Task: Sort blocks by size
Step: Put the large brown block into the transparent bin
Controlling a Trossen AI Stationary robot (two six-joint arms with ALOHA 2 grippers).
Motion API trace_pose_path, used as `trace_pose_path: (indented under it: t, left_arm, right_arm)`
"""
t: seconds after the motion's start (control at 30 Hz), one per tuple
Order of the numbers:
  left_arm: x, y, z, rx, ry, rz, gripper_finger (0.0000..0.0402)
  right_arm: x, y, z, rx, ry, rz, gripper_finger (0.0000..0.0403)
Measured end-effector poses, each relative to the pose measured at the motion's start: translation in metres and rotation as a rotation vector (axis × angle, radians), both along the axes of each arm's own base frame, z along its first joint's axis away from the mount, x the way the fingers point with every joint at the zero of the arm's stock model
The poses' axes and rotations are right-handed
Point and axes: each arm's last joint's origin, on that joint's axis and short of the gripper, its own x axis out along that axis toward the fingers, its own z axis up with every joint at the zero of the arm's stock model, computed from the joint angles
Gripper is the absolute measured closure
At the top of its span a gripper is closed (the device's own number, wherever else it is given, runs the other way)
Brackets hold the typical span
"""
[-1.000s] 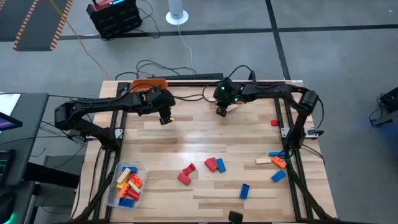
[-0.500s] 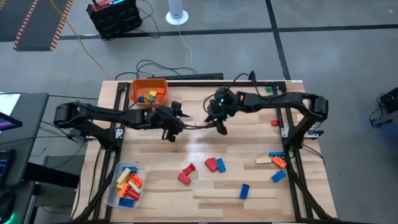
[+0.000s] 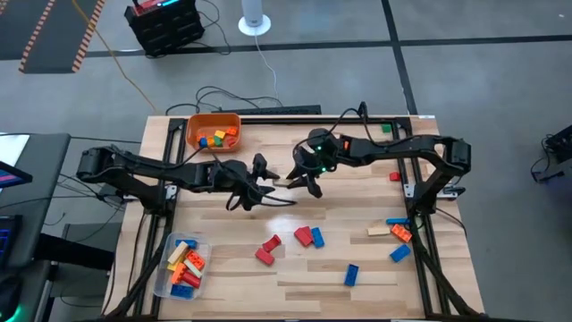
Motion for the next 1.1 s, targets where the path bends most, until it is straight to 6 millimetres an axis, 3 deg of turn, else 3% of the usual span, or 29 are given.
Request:
trace_pose_path:
  t: [0.17,0.27,0.4,0.5,0.63,0.7,0.87,0.97,1.1]
  left_arm:
    - [0.002,-0.001,0.005,0.019,-0.053,-0.038,0.021]
    - [0.003,-0.005,0.007,0.032,-0.068,-0.079,0.0254]
    - [0.003,-0.011,0.006,-0.004,-0.065,-0.088,0.0343]
    - [0.002,-0.019,0.004,-0.098,-0.061,-0.082,0.0352]
    - [-0.01,-0.039,0.002,-0.331,0.013,-0.055,0.0352]
    - [-0.021,-0.05,0.011,-0.491,0.074,-0.047,0.0352]
    - [-0.051,-0.073,0.036,-1.082,0.296,0.072,0.0349]
    - [-0.072,-0.086,0.042,-1.378,0.453,0.206,0.0343]
    - [-0.105,-0.102,0.035,-1.478,0.658,0.528,0.0343]
  right_arm:
    - [0.002,0.006,0.002,0.048,-0.014,0.013,0.0266]
    - [0.003,0.008,0.003,0.063,-0.014,0.015,0.0265]
    - [0.004,0.01,0.005,0.068,-0.03,0.025,0.0256]
    - [0.005,0.012,0.005,0.037,-0.047,0.043,0.0233]
    - [-0.002,0.011,0.007,0.003,-0.016,0.059,0.0189]
    - [-0.009,0.012,0.006,-0.009,0.045,0.067,0.0172]
    - [-0.018,0.017,-0.004,-0.014,0.154,0.056,0.0159]
    - [-0.02,0.019,-0.011,-0.036,0.162,0.04,0.0162]
    - [-0.025,0.018,-0.021,-0.037,0.196,0.025,0.0167]
